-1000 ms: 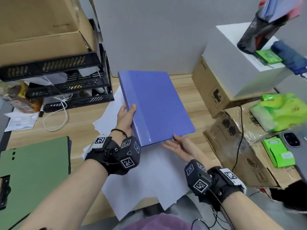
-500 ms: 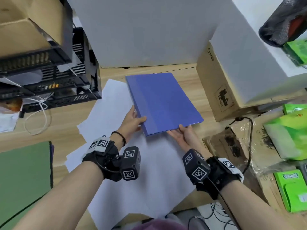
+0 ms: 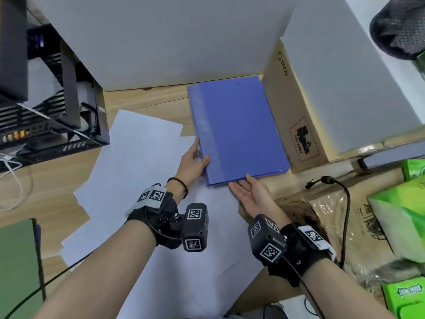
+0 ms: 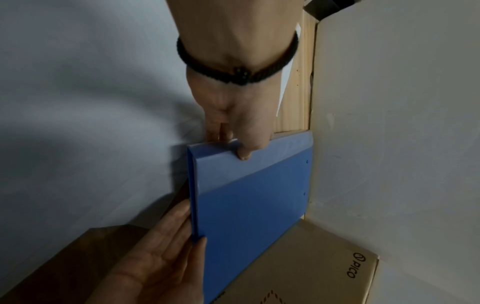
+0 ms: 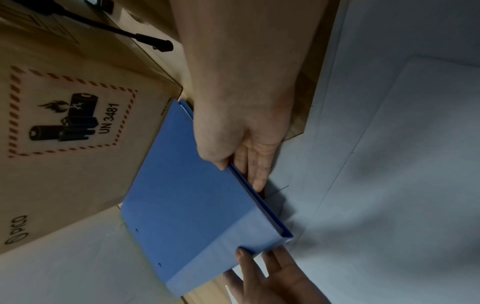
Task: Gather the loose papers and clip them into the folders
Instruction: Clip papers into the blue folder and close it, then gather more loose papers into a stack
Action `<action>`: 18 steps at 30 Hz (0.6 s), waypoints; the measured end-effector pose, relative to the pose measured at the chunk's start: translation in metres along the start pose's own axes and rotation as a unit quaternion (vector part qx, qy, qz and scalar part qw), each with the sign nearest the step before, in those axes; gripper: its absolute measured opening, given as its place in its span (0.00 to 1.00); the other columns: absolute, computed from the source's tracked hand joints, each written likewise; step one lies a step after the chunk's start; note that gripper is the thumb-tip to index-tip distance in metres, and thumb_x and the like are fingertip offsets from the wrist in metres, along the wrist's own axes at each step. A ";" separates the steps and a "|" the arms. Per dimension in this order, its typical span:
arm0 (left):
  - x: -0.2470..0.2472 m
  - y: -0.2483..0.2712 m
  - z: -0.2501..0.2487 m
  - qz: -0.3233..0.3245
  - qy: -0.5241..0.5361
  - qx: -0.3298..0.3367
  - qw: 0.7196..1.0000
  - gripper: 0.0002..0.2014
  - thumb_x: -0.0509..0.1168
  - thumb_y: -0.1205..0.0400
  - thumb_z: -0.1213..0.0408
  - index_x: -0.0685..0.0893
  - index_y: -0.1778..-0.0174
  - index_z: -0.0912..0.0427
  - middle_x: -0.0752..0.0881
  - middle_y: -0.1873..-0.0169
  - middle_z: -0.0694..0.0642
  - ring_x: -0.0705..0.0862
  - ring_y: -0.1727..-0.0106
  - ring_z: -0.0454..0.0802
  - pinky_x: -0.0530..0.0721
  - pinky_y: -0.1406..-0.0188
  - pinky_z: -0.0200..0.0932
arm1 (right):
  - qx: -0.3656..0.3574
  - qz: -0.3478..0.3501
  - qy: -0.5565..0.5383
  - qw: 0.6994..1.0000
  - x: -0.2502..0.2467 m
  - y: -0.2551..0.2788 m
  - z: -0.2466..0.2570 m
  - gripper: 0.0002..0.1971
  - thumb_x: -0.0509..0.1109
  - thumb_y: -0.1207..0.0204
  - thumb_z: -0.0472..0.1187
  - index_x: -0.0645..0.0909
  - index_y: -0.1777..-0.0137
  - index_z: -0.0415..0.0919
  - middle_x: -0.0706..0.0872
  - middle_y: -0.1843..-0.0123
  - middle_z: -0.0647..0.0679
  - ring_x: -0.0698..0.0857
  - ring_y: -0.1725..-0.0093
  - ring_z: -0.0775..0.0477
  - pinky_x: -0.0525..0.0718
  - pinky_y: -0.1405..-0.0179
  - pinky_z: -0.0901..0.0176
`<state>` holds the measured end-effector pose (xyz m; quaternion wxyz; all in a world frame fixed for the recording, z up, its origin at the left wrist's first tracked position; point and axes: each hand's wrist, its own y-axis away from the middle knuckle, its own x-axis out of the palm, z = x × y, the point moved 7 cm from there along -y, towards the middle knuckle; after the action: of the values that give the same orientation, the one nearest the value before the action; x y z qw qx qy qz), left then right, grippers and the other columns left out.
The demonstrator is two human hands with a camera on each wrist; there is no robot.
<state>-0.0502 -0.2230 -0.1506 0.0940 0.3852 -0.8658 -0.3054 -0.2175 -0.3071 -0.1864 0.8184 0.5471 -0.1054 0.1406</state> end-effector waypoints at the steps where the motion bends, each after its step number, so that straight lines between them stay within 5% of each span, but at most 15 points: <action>1: 0.001 -0.002 0.003 0.002 -0.006 -0.004 1.000 0.36 0.66 0.20 0.65 0.60 0.18 0.42 0.77 0.28 0.58 0.78 0.29 0.57 0.80 0.32 0.61 | 0.004 -0.001 0.002 1.000 -0.001 -0.001 -0.001 0.19 0.57 0.13 0.35 0.71 0.25 0.30 0.81 0.31 0.31 0.85 0.44 0.36 0.92 0.62 0.53; 5: 0.001 -0.005 0.010 -0.004 -0.032 -0.002 0.999 0.36 0.65 0.19 0.67 0.59 0.18 0.42 0.77 0.31 0.59 0.79 0.31 0.59 0.81 0.33 0.60 | 0.008 0.004 0.016 1.000 -0.003 -0.002 -0.003 0.18 0.57 0.14 0.33 0.72 0.26 0.31 0.80 0.31 0.31 0.85 0.46 0.38 0.91 0.58 0.53; 8: 0.000 -0.005 0.007 0.005 -0.065 0.011 0.998 0.34 0.63 0.18 0.70 0.59 0.17 0.48 0.77 0.38 0.56 0.80 0.41 0.56 0.82 0.35 0.55 | 0.013 0.010 0.071 0.997 -0.003 0.001 -0.006 0.16 0.56 0.13 0.33 0.73 0.29 0.32 0.81 0.32 0.32 0.85 0.45 0.38 0.88 0.45 0.50; 10: -0.009 -0.006 0.004 -0.006 -0.166 0.038 0.985 0.31 0.65 0.19 0.70 0.65 0.19 0.53 0.76 0.36 0.55 0.77 0.36 0.54 0.75 0.30 0.48 | 0.009 0.003 0.131 0.991 -0.006 0.004 -0.005 0.13 0.55 0.13 0.34 0.74 0.33 0.33 0.81 0.32 0.34 0.83 0.41 0.37 0.82 0.39 0.49; 13: -0.036 -0.003 0.010 -0.040 -0.343 0.056 0.937 0.31 0.67 0.21 0.65 0.69 0.21 0.52 0.66 0.22 0.57 0.61 0.20 0.57 0.57 0.22 0.46 | 0.006 -0.003 0.200 0.980 -0.011 0.010 -0.004 0.14 0.57 0.14 0.37 0.76 0.33 0.35 0.83 0.36 0.39 0.82 0.38 0.40 0.78 0.33 0.50; 16: -0.062 0.011 0.032 -0.007 -0.410 0.022 0.912 0.33 0.67 0.21 0.61 0.63 0.19 0.49 0.54 0.16 0.56 0.47 0.15 0.57 0.51 0.18 0.57 | 0.009 -0.015 0.259 0.966 -0.017 0.020 -0.008 0.08 0.61 0.16 0.40 0.82 0.47 0.40 0.86 0.45 0.47 0.83 0.39 0.44 0.77 0.30 0.51; 18: -0.077 0.024 0.050 0.024 -0.420 -0.003 0.907 0.34 0.66 0.19 0.61 0.60 0.18 0.48 0.46 0.15 0.54 0.40 0.15 0.56 0.48 0.18 0.62 | -0.015 -0.026 0.289 0.957 -0.019 0.024 -0.012 0.06 0.63 0.17 0.38 0.81 0.46 0.43 0.87 0.50 0.50 0.84 0.45 0.49 0.80 0.37 0.56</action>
<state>-0.0320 -0.1325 -0.1704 -0.2696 0.1997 -0.8332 -0.4395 -0.2431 -0.2899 -0.1762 0.8253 0.4737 0.1474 0.2698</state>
